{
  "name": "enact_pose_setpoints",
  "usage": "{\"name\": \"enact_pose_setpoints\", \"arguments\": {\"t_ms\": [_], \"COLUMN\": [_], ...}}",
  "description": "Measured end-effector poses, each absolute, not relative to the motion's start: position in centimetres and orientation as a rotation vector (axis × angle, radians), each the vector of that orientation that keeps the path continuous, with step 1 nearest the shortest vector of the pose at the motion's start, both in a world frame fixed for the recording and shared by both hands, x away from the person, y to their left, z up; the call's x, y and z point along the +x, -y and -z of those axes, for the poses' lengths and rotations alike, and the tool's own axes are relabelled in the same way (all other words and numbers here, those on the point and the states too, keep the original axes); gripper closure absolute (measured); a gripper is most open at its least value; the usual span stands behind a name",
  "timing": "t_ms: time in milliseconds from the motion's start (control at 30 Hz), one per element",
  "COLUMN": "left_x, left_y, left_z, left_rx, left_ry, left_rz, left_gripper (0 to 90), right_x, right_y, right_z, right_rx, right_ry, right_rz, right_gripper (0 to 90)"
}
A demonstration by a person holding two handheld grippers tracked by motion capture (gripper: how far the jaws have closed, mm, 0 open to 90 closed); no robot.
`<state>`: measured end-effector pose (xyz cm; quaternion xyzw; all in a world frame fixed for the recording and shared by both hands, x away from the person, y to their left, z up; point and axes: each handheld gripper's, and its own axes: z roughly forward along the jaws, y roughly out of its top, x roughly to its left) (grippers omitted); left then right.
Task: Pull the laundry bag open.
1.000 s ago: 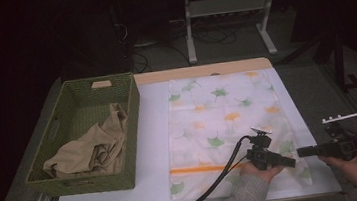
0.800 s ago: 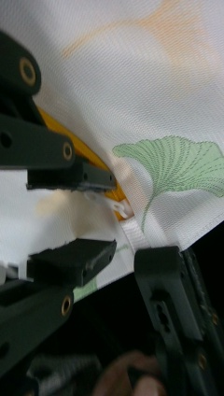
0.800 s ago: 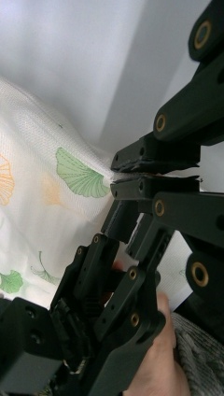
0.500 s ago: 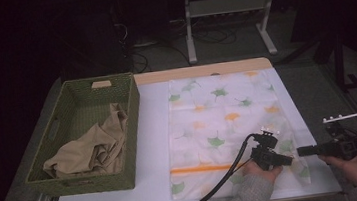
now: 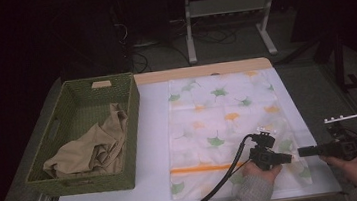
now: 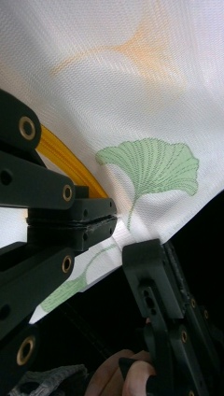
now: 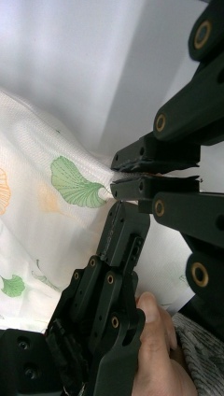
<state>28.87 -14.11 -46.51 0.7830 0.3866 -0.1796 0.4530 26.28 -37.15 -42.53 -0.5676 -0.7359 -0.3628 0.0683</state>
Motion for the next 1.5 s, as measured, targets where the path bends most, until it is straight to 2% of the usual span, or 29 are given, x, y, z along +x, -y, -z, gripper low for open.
{"name": "enact_pose_setpoints", "arguments": {"t_ms": [433, 567, 800, 900, 1100, 1167, 1267, 1500], "left_x": [28.9, 29.0, 28.9, 28.9, 28.9, 28.9, 29.0, 28.9], "left_y": [14.4, 14.7, 14.9, 14.8, 14.5, 14.4, 14.3, 14.0], "left_z": [46.8, 47.3, 47.2, 47.0, 46.5, 46.4, 46.3, 46.1], "left_rx": [1.888, 1.899, 1.934, 1.933, 1.91, 1.915, 1.918, 1.947], "left_ry": [-1.006, -1.026, -1.003, -0.989, -0.974, -0.969, -0.967, -0.943], "left_rz": [0.421, 0.427, 0.409, 0.411, 0.421, 0.418, 0.419, 0.415], "left_gripper": [88.4, 85.7, 89.4, 89.5, 89.6, 89.6, 89.7, 90.0], "right_x": [26.4, 26.4, 26.5, 26.5, 26.6, 26.7, 26.6, 26.6], "right_y": [37.0, 37.0, 37.2, 37.2, 37.0, 36.8, 36.7, 36.8], "right_z": [43.0, 43.1, 43.5, 43.4, 43.8, 43.9, 43.7, 43.7], "right_rx": [-1.718, -1.718, -1.726, -1.727, -1.728, -1.714, -1.698, -1.695], "right_ry": [2.209, 2.202, 2.191, 2.184, 2.167, 2.162, 2.165, 2.171], "right_rz": [1.06, 1.057, 1.06, 1.072, 1.06, 1.059, 1.076, 1.082], "right_gripper": [84.6, 84.6, 84.2, 81.4, 69.1, 71.5, 81.1, 83.5]}}
